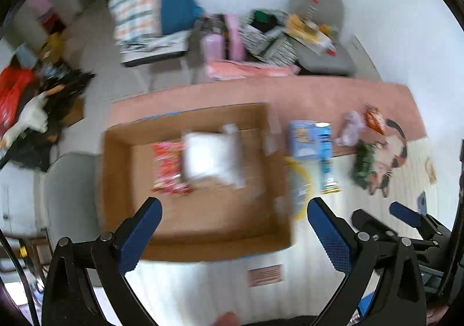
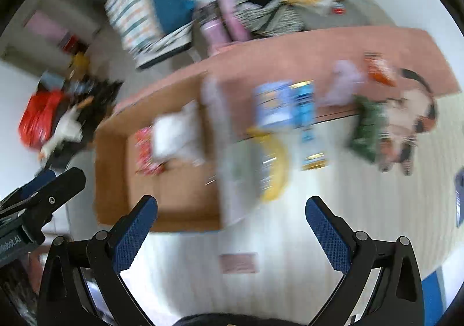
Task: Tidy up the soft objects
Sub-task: 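Grasp the blue tissue pack with the left gripper while the right grasps the green snack bag, then lower the tissue pack and green bag into the box, opening both grippers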
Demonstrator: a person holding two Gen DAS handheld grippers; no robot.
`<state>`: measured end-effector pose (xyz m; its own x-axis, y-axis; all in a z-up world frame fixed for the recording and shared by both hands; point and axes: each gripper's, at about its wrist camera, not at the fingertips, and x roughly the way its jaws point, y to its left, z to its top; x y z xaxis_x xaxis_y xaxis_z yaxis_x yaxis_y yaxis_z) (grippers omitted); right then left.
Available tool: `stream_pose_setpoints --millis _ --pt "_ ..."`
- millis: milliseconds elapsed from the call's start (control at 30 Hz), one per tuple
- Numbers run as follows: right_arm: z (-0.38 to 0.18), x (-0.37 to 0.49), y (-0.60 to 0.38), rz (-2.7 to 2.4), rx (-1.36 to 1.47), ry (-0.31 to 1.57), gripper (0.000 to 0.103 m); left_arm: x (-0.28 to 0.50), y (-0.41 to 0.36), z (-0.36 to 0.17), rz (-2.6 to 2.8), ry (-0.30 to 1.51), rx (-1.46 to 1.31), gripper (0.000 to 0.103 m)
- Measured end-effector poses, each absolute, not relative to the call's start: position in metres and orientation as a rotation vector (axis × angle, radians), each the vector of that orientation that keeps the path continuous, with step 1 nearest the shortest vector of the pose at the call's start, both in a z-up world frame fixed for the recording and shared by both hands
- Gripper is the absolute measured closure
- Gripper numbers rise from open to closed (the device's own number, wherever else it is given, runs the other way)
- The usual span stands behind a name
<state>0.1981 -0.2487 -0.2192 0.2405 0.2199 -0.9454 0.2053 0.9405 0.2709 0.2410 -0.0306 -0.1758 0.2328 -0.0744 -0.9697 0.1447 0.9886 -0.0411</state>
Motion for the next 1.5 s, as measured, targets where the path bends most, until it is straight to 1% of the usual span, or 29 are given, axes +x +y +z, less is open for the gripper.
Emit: stream_pose_setpoints --millis 167,267,400,467,667,900,967,1033,1067,1133,1167,1233,1267,1300,1400,1500 --pt "-0.266 0.227 -0.352 -0.164 0.429 1.400 0.000 0.315 -0.123 -0.238 -0.278 1.510 0.152 0.001" --pt "-0.311 0.252 -0.403 -0.195 0.495 1.460 0.000 0.349 -0.168 -0.277 -0.288 1.595 0.217 0.002" --pt "-0.353 0.268 -0.433 -0.206 0.543 1.520 0.000 0.380 -0.208 -0.342 -0.289 1.744 0.289 0.002" --pt "-0.369 0.276 -0.440 -0.208 0.549 1.540 0.000 0.389 -0.217 -0.370 -0.279 1.807 0.294 0.002" --pt "-0.410 0.292 -0.451 -0.208 0.561 1.603 0.002 0.398 -0.221 -0.422 -0.239 1.920 0.265 0.002" --pt "-0.439 0.298 -0.454 -0.211 0.565 1.644 0.003 0.396 -0.210 -0.456 -0.194 1.978 0.257 0.002" --pt "-0.449 0.300 -0.453 -0.215 0.562 1.658 0.003 0.395 -0.205 -0.462 -0.181 1.982 0.247 0.005" --pt "-0.460 0.304 -0.452 -0.220 0.566 1.676 0.007 0.392 -0.198 -0.469 -0.167 1.998 0.227 0.023" --pt "-0.464 0.305 -0.448 -0.225 0.563 1.684 0.009 0.392 -0.195 -0.468 -0.163 1.992 0.225 0.023" --pt "-0.471 0.306 -0.441 -0.242 0.546 1.701 0.016 0.390 -0.194 -0.466 -0.163 1.973 0.231 0.030" --pt "-0.475 0.306 -0.438 -0.252 0.539 1.715 0.021 0.387 -0.194 -0.464 -0.168 1.960 0.238 0.034" --pt "-0.476 0.308 -0.429 -0.299 0.466 1.715 0.030 0.383 -0.195 -0.459 -0.173 1.945 0.244 0.055" --pt "-0.476 0.308 -0.425 -0.307 0.453 1.711 0.040 0.381 -0.196 -0.457 -0.179 1.939 0.251 0.057" --pt "-0.474 0.309 -0.421 -0.312 0.444 1.700 0.055 0.381 -0.197 -0.454 -0.182 1.928 0.264 0.060" --pt "-0.469 0.306 -0.413 -0.302 0.439 1.692 0.064 0.375 -0.197 -0.445 -0.179 1.892 0.269 0.062" --pt "-0.456 0.298 -0.408 -0.285 0.433 1.669 0.066 0.371 -0.197 -0.427 -0.193 1.853 0.242 0.062"
